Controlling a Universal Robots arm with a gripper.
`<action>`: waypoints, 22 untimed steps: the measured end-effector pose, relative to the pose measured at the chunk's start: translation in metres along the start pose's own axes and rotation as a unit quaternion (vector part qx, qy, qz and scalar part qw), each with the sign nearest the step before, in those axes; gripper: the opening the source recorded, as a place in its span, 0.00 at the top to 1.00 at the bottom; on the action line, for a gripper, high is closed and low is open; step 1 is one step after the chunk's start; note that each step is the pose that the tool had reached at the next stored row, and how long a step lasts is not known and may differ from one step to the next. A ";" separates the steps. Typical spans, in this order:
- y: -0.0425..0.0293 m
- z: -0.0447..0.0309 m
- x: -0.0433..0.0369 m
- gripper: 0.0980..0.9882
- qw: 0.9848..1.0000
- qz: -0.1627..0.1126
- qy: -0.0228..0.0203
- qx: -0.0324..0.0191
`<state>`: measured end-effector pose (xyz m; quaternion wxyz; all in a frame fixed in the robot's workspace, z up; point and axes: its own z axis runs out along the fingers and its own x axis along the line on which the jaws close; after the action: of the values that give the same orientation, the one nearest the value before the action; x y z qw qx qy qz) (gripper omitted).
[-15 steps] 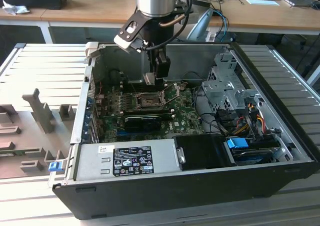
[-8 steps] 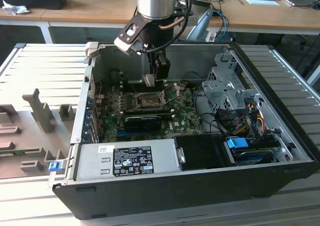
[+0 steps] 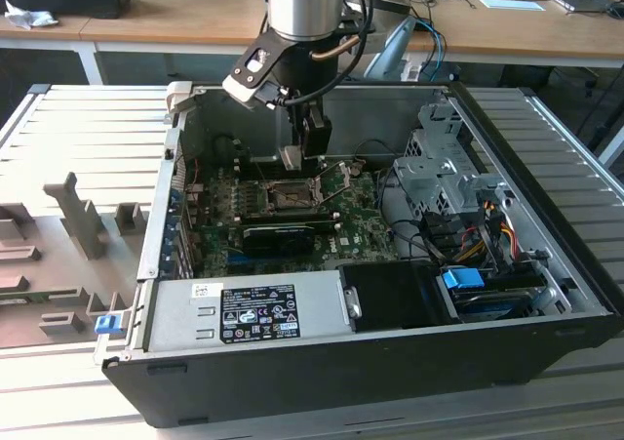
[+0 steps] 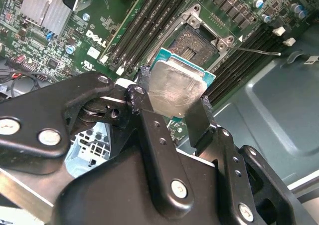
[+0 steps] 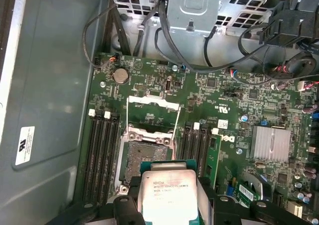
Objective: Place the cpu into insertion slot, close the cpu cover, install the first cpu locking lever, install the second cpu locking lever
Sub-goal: 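Place the cpu into insertion slot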
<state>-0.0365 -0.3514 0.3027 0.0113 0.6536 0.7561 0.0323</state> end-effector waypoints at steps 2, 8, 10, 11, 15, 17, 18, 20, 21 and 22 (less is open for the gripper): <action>0.0000 0.0005 0.0000 0.52 1.000 0.000 0.000 0.000; -0.0002 0.0030 -0.0001 0.52 1.000 0.000 0.000 0.000; -0.0002 0.0038 -0.0001 0.52 1.000 0.000 0.000 0.000; -0.0003 0.0045 -0.0001 0.52 1.000 0.000 0.000 0.000; -0.0006 0.0099 0.0005 0.52 1.000 0.002 -0.001 0.000; -0.0007 0.0141 0.0004 0.52 1.000 0.025 -0.003 0.000; -0.0007 0.0144 0.0005 0.52 1.000 0.029 -0.003 -0.001; -0.0008 0.0152 0.0004 0.52 0.999 0.032 -0.003 -0.001; -0.0008 0.0155 0.0004 0.52 0.999 0.032 -0.003 -0.001; -0.0008 0.0158 0.0004 0.52 0.999 0.032 -0.003 -0.001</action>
<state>-0.0365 -0.3505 0.2869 0.0129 0.6774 0.7348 0.0312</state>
